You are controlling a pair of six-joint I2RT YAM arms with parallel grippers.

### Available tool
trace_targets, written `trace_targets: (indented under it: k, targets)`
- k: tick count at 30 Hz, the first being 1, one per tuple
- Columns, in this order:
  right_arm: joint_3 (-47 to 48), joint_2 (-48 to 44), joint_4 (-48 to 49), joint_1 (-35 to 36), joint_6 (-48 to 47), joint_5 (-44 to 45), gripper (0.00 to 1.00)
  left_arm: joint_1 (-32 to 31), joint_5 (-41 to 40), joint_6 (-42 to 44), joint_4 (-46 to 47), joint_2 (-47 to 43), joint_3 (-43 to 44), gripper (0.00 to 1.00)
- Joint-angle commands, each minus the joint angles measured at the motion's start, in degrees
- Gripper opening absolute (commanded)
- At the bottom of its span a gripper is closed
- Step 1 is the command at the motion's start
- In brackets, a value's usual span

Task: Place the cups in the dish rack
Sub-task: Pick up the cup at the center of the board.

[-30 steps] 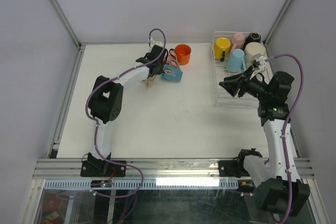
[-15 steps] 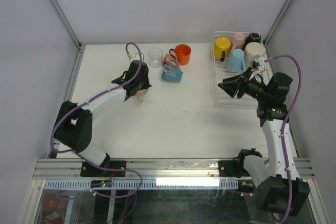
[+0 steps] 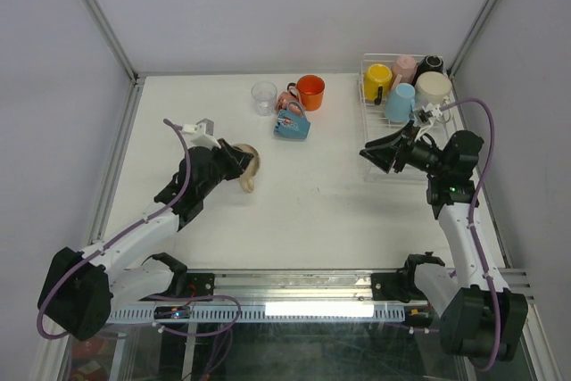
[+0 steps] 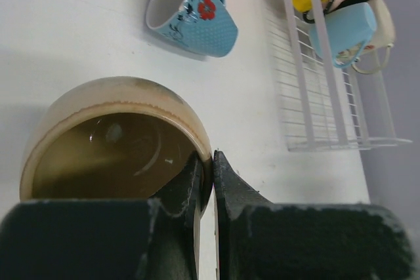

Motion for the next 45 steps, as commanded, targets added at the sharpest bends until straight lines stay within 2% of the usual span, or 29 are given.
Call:
trace_targets:
  k: [1, 8, 13, 15, 16, 24, 31, 37, 42, 45]
  targets:
    - [-0.44, 0.82, 8.82, 1.19, 2.43, -1.7, 0.44, -1.74, 3.89, -7.37, 18.09, -5.32, -2.82, 0.0]
    - [-1.27, 2.94, 11.21, 2.88, 2.43, -1.7, 0.44, -4.57, 5.53, -12.52, 28.41, -6.74, -6.18, 0.0]
    - [-2.29, 3.98, 13.6, 4.1, 2.43, -1.7, 0.44, -7.58, 5.24, -14.42, 35.69, -4.35, -6.56, 0.0]
    - [-2.85, 4.4, 15.02, 4.61, 9.87, -3.07, 0.46, -8.7, 5.07, -14.91, 38.57, -2.97, -6.33, 0.0]
    - [-2.93, 4.62, 15.45, 4.88, 10.58, -3.14, 0.46, -9.32, 5.02, -15.26, 39.88, -2.06, -6.09, 0.0]
    - [-3.15, 6.27, 16.64, 6.68, 12.25, -1.93, 0.46, -11.95, 3.45, -15.57, 47.08, 1.92, -4.02, 0.0]
    - [-3.45, 7.71, 18.88, 8.26, 14.92, -1.39, 0.47, -13.2, 2.35, -15.81, 58.41, 6.92, -3.38, 0.0]
    - [-4.45, 7.8, 20.91, 9.17, 16.8, -0.47, 0.55, -15.03, 2.35, -14.68, 70.37, 13.36, -1.46, 0.0]
    - [-5.48, 8.9, 25.16, 10.13, 17.86, -0.43, 0.57, -16.56, 2.3, -13.06, 75.67, 17.48, 1.73, 0.0]
    - [-5.81, 9.47, 26.67, 10.87, 22.94, 0.18, 0.62, -17.15, 1.72, -11.77, 78.03, 19.66, 4.18, 0.0]
